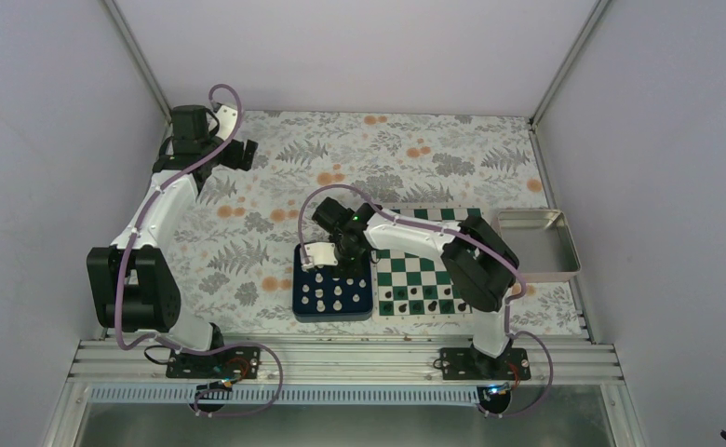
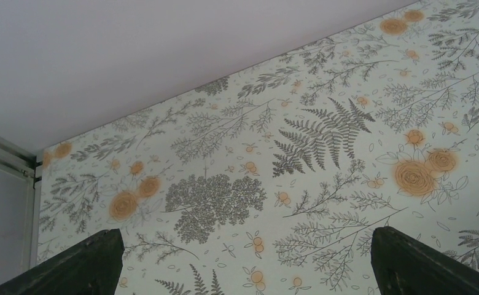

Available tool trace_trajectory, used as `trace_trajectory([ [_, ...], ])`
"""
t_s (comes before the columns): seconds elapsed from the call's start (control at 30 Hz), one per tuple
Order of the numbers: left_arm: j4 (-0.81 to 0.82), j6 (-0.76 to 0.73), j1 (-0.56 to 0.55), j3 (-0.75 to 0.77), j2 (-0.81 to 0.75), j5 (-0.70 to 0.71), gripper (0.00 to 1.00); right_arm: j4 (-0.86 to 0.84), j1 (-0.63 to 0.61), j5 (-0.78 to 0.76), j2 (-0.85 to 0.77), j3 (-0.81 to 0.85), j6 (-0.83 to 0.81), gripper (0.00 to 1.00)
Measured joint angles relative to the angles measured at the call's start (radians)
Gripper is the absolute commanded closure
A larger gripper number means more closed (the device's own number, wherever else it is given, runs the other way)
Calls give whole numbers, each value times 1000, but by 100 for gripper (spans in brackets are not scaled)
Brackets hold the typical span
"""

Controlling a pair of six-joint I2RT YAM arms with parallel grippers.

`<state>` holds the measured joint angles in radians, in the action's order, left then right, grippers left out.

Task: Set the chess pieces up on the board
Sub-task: Pick up the chess piece from the storage box, then place the chess piece on the chessboard.

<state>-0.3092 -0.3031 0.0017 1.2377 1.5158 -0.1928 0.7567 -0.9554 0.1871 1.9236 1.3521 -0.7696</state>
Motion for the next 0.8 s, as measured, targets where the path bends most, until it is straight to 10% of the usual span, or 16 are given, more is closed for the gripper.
trace_trajectory([
  [0.57, 0, -4, 0, 0, 0, -8, 0, 131, 16, 4, -86, 107, 11, 90],
  [0.8, 0, -4, 0, 0, -6, -3, 0, 195, 245, 6, -216, 265, -19, 90],
])
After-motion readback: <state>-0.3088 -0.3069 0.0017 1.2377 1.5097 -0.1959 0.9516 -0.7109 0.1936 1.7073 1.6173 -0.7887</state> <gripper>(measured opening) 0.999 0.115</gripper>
